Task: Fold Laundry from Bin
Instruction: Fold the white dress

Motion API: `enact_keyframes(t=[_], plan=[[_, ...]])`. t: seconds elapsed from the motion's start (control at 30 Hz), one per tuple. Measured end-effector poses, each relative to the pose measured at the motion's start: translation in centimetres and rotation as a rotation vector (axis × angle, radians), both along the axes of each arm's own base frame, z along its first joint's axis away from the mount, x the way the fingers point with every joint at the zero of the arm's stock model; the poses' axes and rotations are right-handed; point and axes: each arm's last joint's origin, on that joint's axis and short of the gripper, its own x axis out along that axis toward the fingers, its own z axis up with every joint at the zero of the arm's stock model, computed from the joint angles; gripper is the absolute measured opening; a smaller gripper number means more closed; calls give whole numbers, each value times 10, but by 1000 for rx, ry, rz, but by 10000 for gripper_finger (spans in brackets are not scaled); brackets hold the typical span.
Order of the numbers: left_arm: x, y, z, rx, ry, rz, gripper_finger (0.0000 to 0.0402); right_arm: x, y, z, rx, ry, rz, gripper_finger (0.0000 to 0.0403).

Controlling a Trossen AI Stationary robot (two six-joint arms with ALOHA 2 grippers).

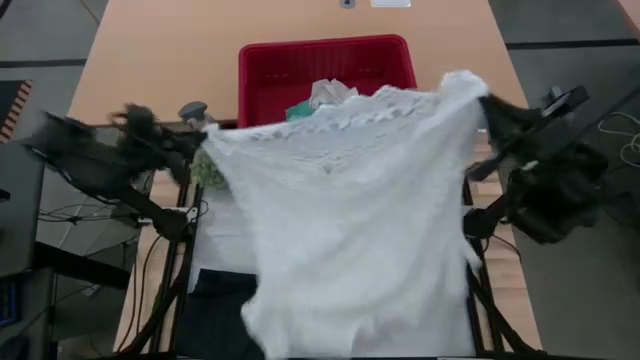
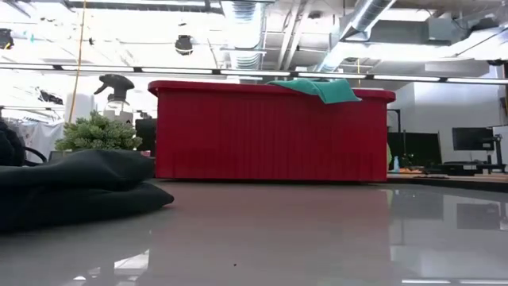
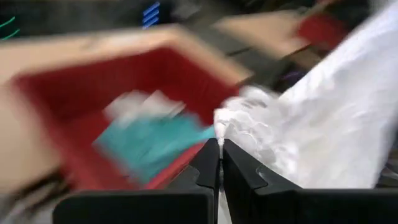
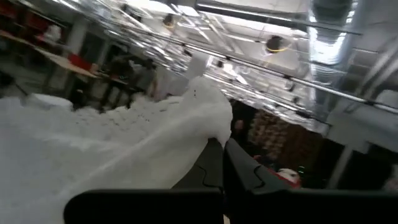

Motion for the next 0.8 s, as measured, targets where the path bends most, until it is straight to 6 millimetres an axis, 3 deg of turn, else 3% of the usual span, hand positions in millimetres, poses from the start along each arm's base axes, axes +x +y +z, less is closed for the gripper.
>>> enact_keyframes(t=[0.1, 0.37, 0.57, 0.8], plan=[[12, -2, -15, 10, 38, -14, 0, 13, 2, -13, -53, 49, -47, 19], [23, -8, -1, 2, -112, -144, 0, 8, 20, -16, -101, 39, 27, 19], [24, -19, 25, -80, -335, -405, 0, 5, 54, -23, -154, 56, 141, 19], [37, -49, 37, -163, -479, -671, 0, -1, 108, -31, -266, 68, 271, 19]])
